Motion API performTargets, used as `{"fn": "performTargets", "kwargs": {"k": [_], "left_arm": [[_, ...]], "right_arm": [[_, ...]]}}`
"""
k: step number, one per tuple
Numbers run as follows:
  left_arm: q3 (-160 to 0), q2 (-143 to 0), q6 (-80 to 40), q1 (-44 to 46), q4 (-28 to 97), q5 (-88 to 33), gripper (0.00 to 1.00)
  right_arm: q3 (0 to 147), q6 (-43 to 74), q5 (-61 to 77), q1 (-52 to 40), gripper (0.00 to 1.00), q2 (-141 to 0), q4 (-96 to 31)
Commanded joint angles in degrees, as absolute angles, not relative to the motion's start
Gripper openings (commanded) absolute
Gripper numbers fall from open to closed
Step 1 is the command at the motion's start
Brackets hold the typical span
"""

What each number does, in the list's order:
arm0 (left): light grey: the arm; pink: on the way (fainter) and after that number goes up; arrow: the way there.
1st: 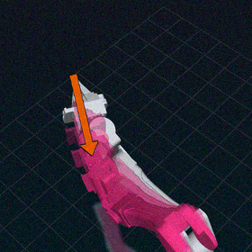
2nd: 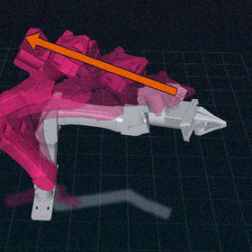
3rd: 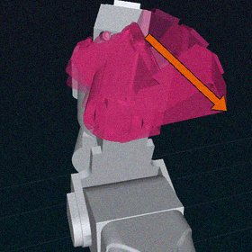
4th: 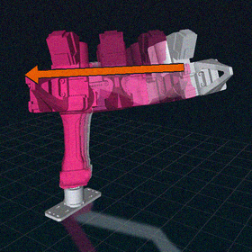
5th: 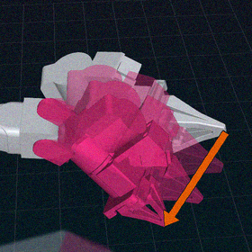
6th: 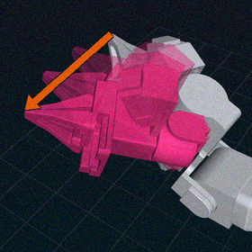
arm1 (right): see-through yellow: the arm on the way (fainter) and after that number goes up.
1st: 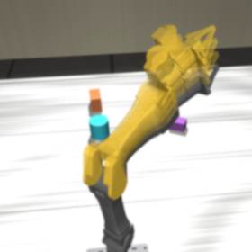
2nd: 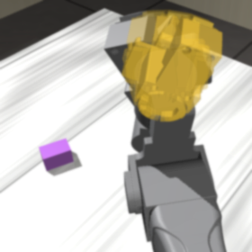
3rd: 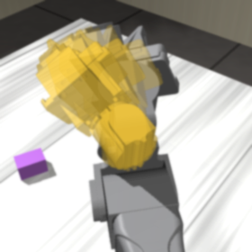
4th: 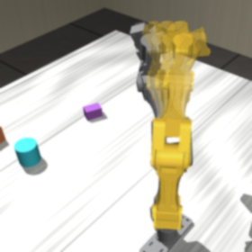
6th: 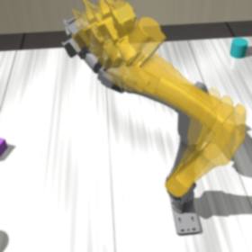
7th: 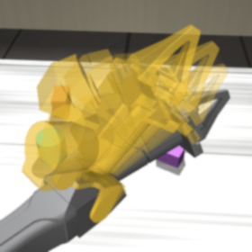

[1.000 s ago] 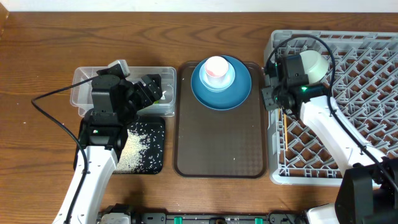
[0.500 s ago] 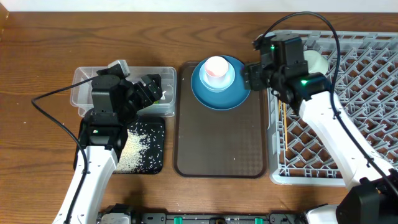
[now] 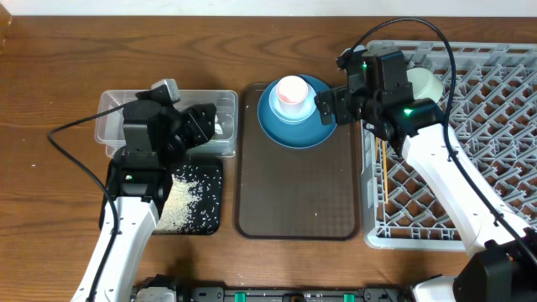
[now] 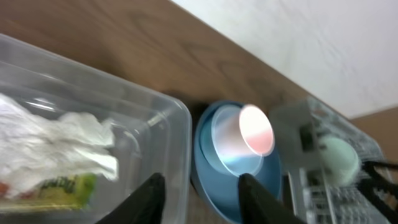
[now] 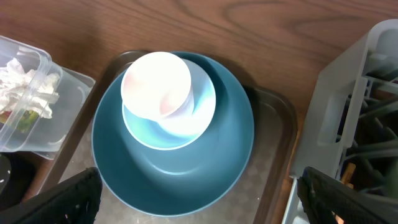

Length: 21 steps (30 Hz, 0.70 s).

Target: Sort waste into correct bins and load items into the dishwasher rack

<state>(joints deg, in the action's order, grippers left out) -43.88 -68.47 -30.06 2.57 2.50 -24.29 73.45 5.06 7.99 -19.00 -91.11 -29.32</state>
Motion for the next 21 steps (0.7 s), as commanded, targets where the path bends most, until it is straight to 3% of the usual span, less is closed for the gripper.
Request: {"fn": "performTargets", "kwargs": {"k": [1, 12, 21], "left_arm": [[-46.3, -68.6, -31.2, 3.4, 5.2, -28.3, 0.39], [-63.4, -71.2, -31.1, 13.4, 22.3, -17.9, 0.37], [-79.5, -87.9, -31.1, 22.8, 26.8, -13.6, 0.36]], "right_arm": [[74.1, 5.7, 8.4, -19.4, 0.99, -90.5, -29.4], [74.1, 5.7, 8.4, -19.4, 0.99, -90.5, -29.4], [74.1, 5.7, 8.4, -19.4, 0.99, -90.5, -29.4]]}}
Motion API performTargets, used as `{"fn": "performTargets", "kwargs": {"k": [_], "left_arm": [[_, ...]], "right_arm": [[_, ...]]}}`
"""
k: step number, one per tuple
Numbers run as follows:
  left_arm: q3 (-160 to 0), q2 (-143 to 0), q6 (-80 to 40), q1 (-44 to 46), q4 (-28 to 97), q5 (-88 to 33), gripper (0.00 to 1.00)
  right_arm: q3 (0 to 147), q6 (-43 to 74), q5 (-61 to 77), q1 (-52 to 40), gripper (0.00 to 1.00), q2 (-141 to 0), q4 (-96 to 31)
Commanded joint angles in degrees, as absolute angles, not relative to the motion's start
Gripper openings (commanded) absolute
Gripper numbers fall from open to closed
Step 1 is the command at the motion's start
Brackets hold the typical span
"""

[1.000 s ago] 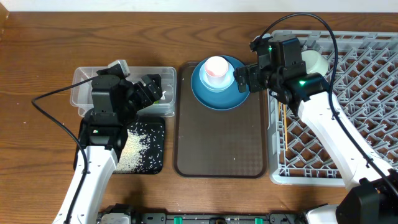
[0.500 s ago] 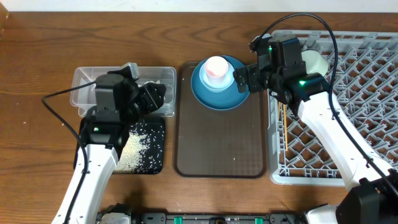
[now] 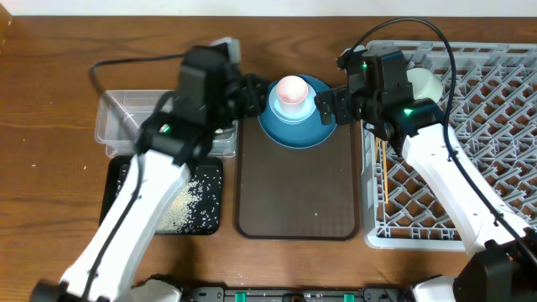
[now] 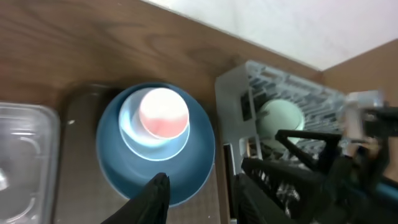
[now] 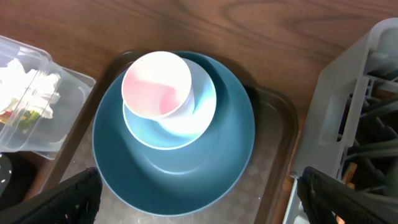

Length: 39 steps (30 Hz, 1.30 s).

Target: Sort waste into correct bins and load items into the dishwasher rack

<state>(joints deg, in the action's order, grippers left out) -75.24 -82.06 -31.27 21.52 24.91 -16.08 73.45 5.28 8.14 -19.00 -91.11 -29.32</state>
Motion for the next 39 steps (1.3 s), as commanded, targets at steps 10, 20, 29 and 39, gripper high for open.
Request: {"fn": "performTargets", "kwargs": {"k": [10, 20, 29, 39], "left_arm": [[-87.4, -104.4, -29.4, 24.7, 28.7, -13.6, 0.35], [-87.4, -111.0, -29.4, 24.7, 25.3, -10.8, 0.36], [-87.4, -115.6, -29.4, 24.7, 20.5, -6.1, 0.38], [-87.2, -117.9, -29.4, 24.7, 20.2, -3.6, 0.38]], "right_arm": [[74.1, 5.7, 8.4, -19.4, 0.99, -90.5, -29.4], [74.1, 5.7, 8.4, -19.4, 0.99, -90.5, -29.4], [74.1, 5.7, 8.4, -19.4, 0.99, -90.5, -29.4], [74.1, 5.7, 8.4, -19.4, 0.99, -90.5, -29.4]]}}
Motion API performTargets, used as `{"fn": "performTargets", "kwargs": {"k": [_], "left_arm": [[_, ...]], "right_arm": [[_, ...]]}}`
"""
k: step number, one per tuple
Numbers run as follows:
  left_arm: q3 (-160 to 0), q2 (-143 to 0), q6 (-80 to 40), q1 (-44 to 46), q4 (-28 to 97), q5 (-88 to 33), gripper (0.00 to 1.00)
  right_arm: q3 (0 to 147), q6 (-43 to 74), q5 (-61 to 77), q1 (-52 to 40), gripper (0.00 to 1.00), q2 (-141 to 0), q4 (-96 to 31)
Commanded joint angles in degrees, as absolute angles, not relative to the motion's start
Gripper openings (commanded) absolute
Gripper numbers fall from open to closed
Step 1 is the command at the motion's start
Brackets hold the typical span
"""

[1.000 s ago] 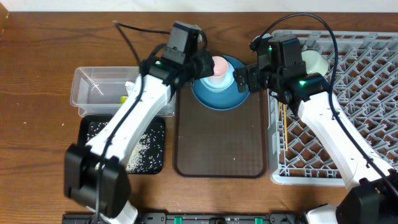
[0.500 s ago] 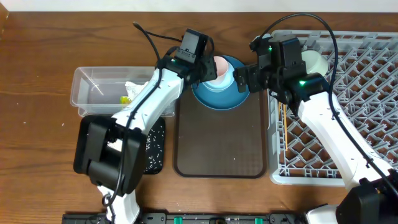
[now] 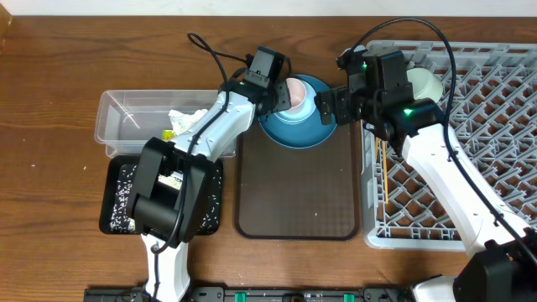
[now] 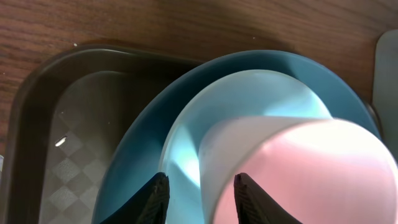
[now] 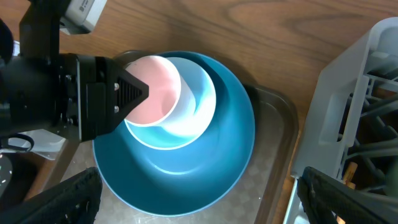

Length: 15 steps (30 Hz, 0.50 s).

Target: Sort waste into correct bins and load items into the dishwasher rack

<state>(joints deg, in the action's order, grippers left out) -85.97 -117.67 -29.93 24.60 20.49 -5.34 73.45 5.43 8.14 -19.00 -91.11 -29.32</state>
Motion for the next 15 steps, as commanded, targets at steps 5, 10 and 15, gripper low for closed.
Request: {"fn": "performTargets", "kwargs": {"k": [5, 10, 15], "left_arm": [[-87.2, -117.2, -29.4, 24.7, 19.9, -3.6, 0.36], [-87.2, -116.7, -29.4, 24.7, 19.9, -3.6, 0.3], [-87.2, -116.7, -29.4, 24.7, 20.0, -3.9, 0.27]], "right_arm": [[74.1, 5.7, 8.4, -19.4, 0.99, -90.5, -29.4], [74.1, 5.7, 8.4, -19.4, 0.99, -90.5, -29.4], [74.1, 5.7, 8.4, -19.4, 0.99, -90.5, -29.4]]}}
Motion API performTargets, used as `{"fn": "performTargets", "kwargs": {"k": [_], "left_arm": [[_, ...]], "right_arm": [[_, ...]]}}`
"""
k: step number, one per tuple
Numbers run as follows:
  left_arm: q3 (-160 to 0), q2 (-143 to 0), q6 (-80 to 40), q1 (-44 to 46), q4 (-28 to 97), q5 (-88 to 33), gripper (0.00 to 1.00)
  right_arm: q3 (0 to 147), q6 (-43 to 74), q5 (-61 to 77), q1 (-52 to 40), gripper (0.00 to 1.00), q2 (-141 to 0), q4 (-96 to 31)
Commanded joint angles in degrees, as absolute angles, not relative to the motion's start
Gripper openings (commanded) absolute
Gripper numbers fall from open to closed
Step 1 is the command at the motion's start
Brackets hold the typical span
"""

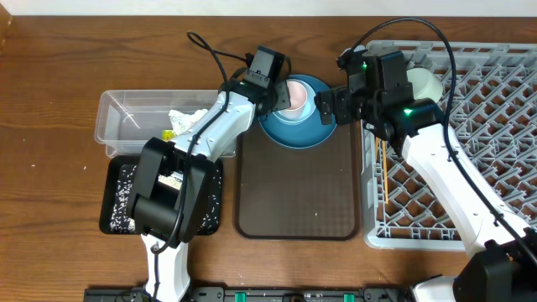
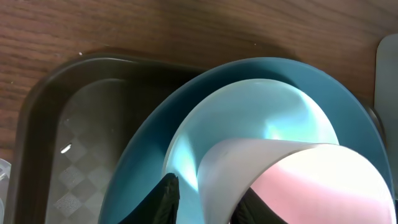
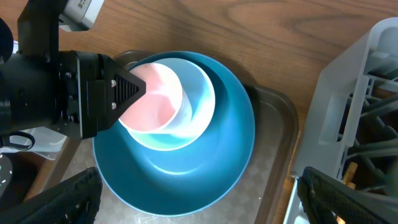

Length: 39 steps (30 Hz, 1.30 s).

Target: Sort waste into correct bins and load items into the dishwasher rack

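Note:
A pink-lined white cup (image 1: 290, 91) stands tilted in a small light-blue bowl (image 3: 198, 107), which is nested in a large blue bowl (image 1: 294, 130) at the far end of the brown tray (image 1: 294, 193). My left gripper (image 2: 205, 202) is shut on the cup's near wall (image 2: 230, 168), one finger outside it and one inside. From the right wrist view this gripper shows as a black block beside the cup (image 3: 152, 96). My right gripper (image 3: 211, 196) hangs open above the large bowl's near side, holding nothing.
The grey dishwasher rack (image 1: 470, 151) fills the right side, with a pale green cup (image 1: 424, 84) at its far left corner. A clear bin (image 1: 134, 117) with crumpled wrappers and a black bin (image 1: 126, 201) with rice grains sit left of the tray.
My left fingers have drawn closer together on the cup's wall. The cup has tipped slightly toward the left gripper. The right arm has not moved.
My left gripper was first over the clear bin with the wrappers below it. Then it was above the tray's far left, looking down on the stacked bowls. Then its open fingers straddled the cup's wall, and now they are shut on it. The right gripper stayed open over the bowl.

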<state>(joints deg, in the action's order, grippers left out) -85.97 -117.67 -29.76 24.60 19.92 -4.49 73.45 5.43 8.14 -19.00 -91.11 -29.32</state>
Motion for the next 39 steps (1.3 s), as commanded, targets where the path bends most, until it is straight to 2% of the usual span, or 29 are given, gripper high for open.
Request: {"fn": "performTargets", "kwargs": {"k": [1, 7, 9, 12, 20, 25, 35, 39], "left_arm": [[-87.2, -116.7, -29.4, 24.7, 20.0, -4.0, 0.26], [-87.2, -116.3, -29.4, 24.7, 20.0, -4.0, 0.23], [-87.2, -115.7, -29.4, 24.7, 20.1, -4.1, 0.19], [-87.2, -114.2, -29.4, 24.7, 20.1, -4.1, 0.07], [-87.2, -110.5, -29.4, 24.7, 22.6, -6.0, 0.05], [-87.2, -108.2, -29.3, 23.0, 26.9, -17.7, 0.06], [-87.2, -106.3, -24.5, 11.0, 36.3, -59.9, 0.06], [-87.2, -106.3, -19.5, 7.0, 44.7, -62.6, 0.06]], "right_arm": [[74.1, 5.7, 8.4, -19.4, 0.99, -90.5, -29.4], [74.1, 5.7, 8.4, -19.4, 0.99, -90.5, -29.4], [74.1, 5.7, 8.4, -19.4, 0.99, -90.5, -29.4], [74.1, 5.7, 8.4, -19.4, 0.99, -90.5, -29.4], [74.1, 5.7, 8.4, -19.4, 0.99, -90.5, -29.4], [74.1, 5.7, 8.4, -19.4, 0.99, -90.5, -29.4], [74.1, 5.7, 8.4, -19.4, 0.99, -90.5, -29.4], [74.1, 7.0, 9.5, -19.5, 0.99, -90.5, -28.9]]}}
